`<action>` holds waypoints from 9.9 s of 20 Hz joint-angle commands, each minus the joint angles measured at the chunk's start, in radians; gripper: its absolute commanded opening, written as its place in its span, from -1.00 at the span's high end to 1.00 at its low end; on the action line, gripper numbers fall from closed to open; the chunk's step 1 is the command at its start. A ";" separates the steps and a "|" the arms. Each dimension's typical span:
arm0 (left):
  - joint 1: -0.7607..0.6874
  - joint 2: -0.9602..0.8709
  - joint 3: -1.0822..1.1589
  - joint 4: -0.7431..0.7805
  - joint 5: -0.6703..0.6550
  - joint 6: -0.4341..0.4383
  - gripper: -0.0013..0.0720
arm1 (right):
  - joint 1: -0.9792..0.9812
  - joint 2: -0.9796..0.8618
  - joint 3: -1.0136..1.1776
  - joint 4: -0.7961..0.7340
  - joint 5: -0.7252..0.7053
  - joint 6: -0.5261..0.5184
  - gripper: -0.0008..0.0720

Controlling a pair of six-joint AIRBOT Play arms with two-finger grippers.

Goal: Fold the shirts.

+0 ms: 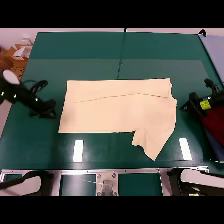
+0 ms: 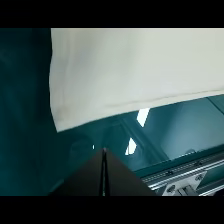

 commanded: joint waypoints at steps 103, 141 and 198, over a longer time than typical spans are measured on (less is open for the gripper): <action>-0.758 -0.759 0.805 -0.142 0.763 -0.121 0.92 | 0.320 -0.342 0.769 0.210 0.192 -0.117 0.94; -0.141 -0.517 1.040 0.263 -0.177 0.010 0.92 | 0.789 -0.510 0.768 0.343 -0.389 0.033 -0.01; -0.143 -0.517 1.040 0.163 -0.177 0.003 0.92 | -0.497 0.033 0.209 -0.819 0.322 0.425 -0.72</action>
